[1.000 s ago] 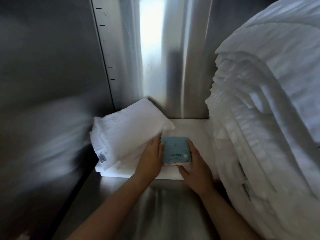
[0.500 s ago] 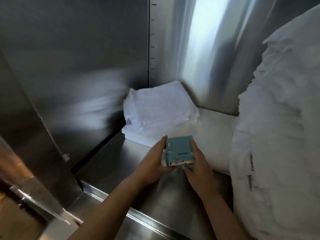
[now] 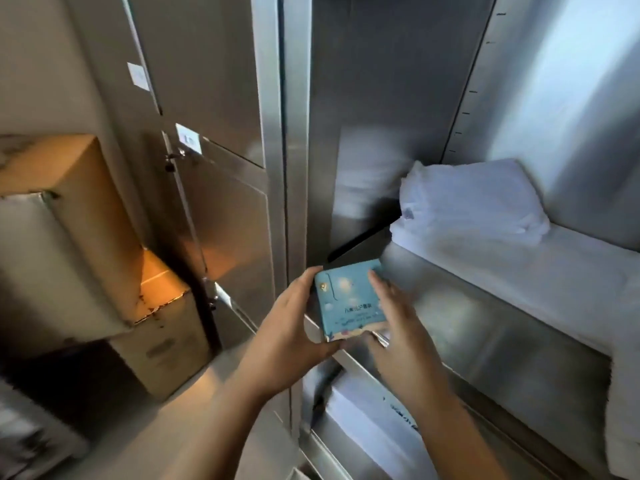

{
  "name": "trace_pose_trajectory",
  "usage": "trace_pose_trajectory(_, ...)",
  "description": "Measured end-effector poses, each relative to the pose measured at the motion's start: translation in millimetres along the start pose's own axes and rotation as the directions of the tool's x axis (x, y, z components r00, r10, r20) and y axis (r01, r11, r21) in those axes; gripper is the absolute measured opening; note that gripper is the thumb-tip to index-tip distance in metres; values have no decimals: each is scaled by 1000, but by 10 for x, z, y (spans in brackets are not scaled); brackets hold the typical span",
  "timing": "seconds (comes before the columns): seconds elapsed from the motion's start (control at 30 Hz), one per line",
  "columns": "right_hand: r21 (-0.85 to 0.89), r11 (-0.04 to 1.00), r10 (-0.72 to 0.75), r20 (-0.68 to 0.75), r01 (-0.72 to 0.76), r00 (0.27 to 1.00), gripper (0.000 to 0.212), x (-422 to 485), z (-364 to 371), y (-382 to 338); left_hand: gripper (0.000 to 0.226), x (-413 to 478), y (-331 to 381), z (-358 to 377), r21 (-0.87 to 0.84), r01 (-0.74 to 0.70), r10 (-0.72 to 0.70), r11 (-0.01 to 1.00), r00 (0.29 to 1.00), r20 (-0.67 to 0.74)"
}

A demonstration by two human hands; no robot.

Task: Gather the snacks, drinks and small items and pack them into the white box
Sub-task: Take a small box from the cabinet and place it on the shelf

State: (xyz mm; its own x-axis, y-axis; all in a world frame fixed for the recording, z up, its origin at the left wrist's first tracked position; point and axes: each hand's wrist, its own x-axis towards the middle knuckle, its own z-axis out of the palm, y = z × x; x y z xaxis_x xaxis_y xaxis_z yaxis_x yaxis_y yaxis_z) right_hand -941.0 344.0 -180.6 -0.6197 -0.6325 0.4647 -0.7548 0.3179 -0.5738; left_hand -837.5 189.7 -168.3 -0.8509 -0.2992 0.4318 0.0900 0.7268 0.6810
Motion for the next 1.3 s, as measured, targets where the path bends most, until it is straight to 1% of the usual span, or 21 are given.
trace_pose_trajectory(0.07,58,996,-73,50,70,996,95,-35,292,-422,89,-351,-139,-447,-1,54,-54,999,997,-51)
trace_pose_trajectory(0.17,128,976,-191,109,176,976,91,-114,810,-1112,85,-982,-344,-1156,-98,172,-183,980,977,-113)
trace_pose_trajectory(0.2,156,964,-234,122,214,965,90,-150,1000,-1367,85,-1213,-397,-1402,-106,213,-227,971,963,-145)
trace_pose_trajectory(0.23,191,952,-269,142,240,952,89,-194,1194,-1631,84,-1450,-446,-1652,-87,243,-256,966,946,-199)
trace_pose_trajectory(0.3,286,922,-323,192,262,927,88,-299,1555,-2120,80,-1902,-498,-2116,-11,280,-270,960,916,-296)
trace_pose_trajectory(0.37,392,875,-395,236,285,888,84,-425,1921,-2606,74,-2397,-546,-2569,38,344,-308,938,882,-357)
trace_pose_trajectory(0.47,535,782,-524,286,320,802,79,-654,2463,-3350,76,-3218,-595,-3200,38,465,-399,884,795,-457)
trace_pose_trajectory(0.57,679,667,-656,337,309,676,80,-843,2871,-4025,74,-3917,-520,-3699,36,561,-452,827,702,-551)
trace_pose_trajectory(0.67,761,591,-745,388,268,542,87,-957,3154,-4584,73,-4491,-389,-4067,34,630,-472,776,615,-632)
trace_pose_trajectory(0.77,777,563,-804,437,282,402,93,-998,3365,-5043,73,-4960,-311,-4314,28,684,-477,729,537,-696)
trace_pose_trajectory(0.83,780,554,-828,479,290,292,97,-1013,3511,-5320,75,-5192,-290,-4443,14,711,-482,703,492,-725)
trace_pose_trajectory(0.9,792,534,-846,501,296,183,99,-1030,3673,-5576,75,-5371,-324,-4564,-10,731,-499,682,455,-738)
trace_pose_trajectory(0.93,795,528,-848,511,298,142,99,-1037,3762,-5694,75,-5450,-360,-4628,-20,743,-510,668,439,-740)
trace_pose_trajectory(1.0,798,521,-850,518,303,96,97,-1046,3949,-5912,75,-5594,-444,-4775,-31,769,-528,639,409,-744)
trace_pose_trajectory(1.13,821,475,-876,477,317,74,93,-1049,4399,-6365,80,-5845,-676,-5138,-49,816,-547,576,340,-764)
trace_pose_trajectory(1.3,849,434,-893,449,301,20,87,-932,5087,-6969,79,-6030,-1120,-5735,-59,858,-541,511,267,-798)
